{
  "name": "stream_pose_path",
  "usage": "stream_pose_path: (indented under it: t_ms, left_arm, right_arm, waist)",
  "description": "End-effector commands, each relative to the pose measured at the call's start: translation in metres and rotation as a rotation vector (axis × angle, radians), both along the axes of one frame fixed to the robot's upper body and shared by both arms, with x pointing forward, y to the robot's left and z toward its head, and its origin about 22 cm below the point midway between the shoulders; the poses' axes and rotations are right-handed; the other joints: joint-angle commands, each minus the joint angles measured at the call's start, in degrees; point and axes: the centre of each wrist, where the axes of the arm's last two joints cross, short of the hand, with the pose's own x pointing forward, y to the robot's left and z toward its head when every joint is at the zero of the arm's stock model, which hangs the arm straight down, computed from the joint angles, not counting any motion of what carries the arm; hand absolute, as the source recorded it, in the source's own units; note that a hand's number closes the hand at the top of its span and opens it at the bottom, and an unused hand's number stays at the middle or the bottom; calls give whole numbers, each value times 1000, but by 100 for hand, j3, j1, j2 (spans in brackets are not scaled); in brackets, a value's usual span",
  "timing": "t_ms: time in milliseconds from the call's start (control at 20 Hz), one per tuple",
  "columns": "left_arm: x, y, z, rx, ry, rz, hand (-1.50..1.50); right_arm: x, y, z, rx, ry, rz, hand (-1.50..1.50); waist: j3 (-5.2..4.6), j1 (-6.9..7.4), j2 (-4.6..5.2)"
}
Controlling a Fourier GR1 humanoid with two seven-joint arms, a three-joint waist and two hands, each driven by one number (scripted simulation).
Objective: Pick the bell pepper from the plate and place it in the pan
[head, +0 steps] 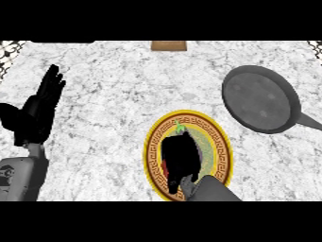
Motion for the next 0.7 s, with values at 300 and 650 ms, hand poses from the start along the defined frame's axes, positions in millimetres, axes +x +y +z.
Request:
stream_pose_path:
  t_ms: [300, 650]
  left_arm:
    - [13, 1, 7, 5, -20, -30, 0]
    - [1, -10, -6, -3, -10, -9, 0]
  right_arm:
    - [40, 35, 26, 83, 54, -305, 150]
    - [56, 59, 87, 99, -410, -339, 150]
  waist:
    - [5, 222, 74]
    - [2, 85, 14]
